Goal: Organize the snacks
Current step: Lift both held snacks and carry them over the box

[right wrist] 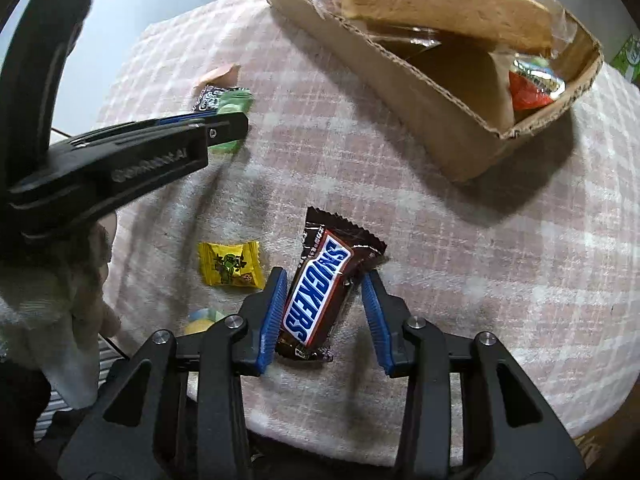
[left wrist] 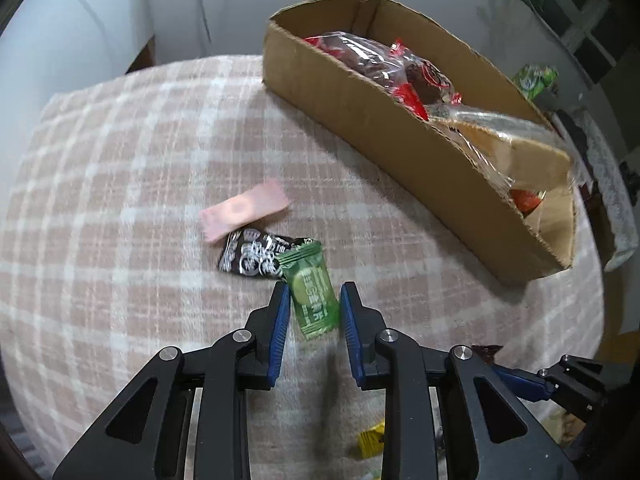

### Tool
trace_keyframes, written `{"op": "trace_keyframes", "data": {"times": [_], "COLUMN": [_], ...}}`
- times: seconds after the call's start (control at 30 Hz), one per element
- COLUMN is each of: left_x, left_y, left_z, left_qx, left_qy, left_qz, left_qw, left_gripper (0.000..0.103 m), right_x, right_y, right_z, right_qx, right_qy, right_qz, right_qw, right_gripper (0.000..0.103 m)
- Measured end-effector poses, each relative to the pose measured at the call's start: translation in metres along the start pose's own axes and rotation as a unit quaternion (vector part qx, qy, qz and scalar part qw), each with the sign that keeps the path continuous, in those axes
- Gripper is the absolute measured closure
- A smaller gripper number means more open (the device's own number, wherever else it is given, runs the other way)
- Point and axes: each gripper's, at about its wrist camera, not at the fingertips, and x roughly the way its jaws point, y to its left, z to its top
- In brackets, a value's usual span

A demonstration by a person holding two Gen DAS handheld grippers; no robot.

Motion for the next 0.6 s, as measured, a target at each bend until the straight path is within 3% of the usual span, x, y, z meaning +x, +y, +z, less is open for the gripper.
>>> {"op": "trace_keyframes", "data": {"times": [0.1,0.27,0.6], "left_x": [0.000,-0.007,-0.038], "left_y": [0.000,0.019,0.049], "left_z": [-0.002,-0.006,-0.023], "left_qx": [0.015,-0.018,-0.045], "left_qy": [-0.008,-0.006,-0.016], "left_qz": [0.004,-0.029,-0.050], "left_qw": [0.9998,0.9994,0.9976], "left_gripper": [0.085,0.086,0.086], "right_x": [-0.002,-0.012,-0.044], "right_y": [-0.002,-0.014,-0.028], "right_z": [-0.001,-0.004,0.000], "right_qx": [-0.004,0.009,0.016], "right_qy": [-0.003,-0.013,-0.045], "right_qz": [0.001,0.008,0.009], "right_qw": [1.000,1.000,0.999], "right_gripper": [0.072,0.073,0.073]}}
